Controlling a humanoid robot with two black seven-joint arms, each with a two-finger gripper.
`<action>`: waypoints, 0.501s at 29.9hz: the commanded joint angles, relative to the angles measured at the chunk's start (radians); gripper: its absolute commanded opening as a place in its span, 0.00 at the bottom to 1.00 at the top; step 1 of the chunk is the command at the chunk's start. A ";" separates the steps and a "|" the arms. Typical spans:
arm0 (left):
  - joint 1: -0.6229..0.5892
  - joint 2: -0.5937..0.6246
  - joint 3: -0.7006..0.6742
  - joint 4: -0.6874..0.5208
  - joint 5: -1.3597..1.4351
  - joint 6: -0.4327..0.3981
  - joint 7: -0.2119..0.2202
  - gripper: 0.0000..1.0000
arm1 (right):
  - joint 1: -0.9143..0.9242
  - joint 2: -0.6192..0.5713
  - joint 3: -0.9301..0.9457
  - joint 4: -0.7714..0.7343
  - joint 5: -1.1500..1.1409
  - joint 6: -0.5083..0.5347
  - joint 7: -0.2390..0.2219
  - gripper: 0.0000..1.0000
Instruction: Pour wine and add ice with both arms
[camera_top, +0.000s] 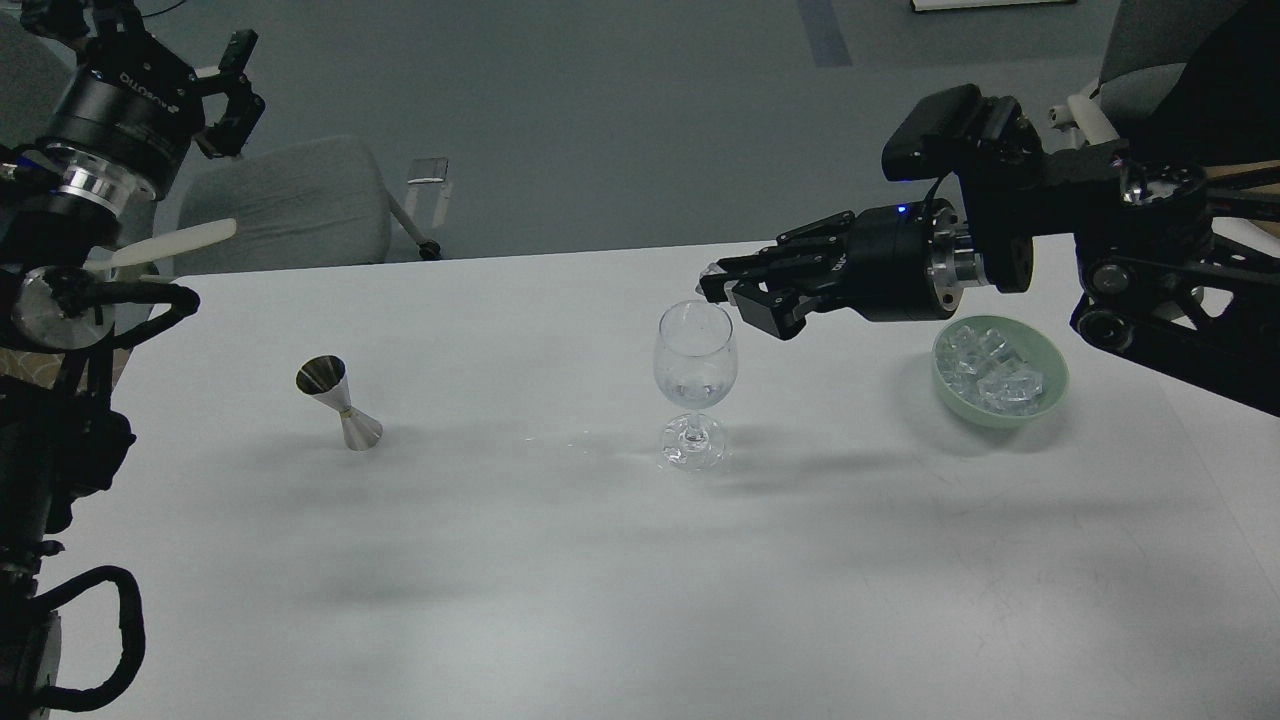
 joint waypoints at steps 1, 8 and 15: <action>0.004 -0.002 -0.001 0.000 -0.001 0.000 0.000 0.98 | 0.026 0.041 -0.036 -0.022 0.000 0.000 0.000 0.07; 0.005 -0.002 -0.001 0.000 -0.002 0.000 -0.002 0.98 | 0.034 0.093 -0.050 -0.063 0.009 0.000 -0.002 0.10; 0.004 0.000 -0.002 0.000 -0.004 0.000 -0.005 0.98 | 0.043 0.121 -0.058 -0.091 0.013 0.016 -0.002 0.12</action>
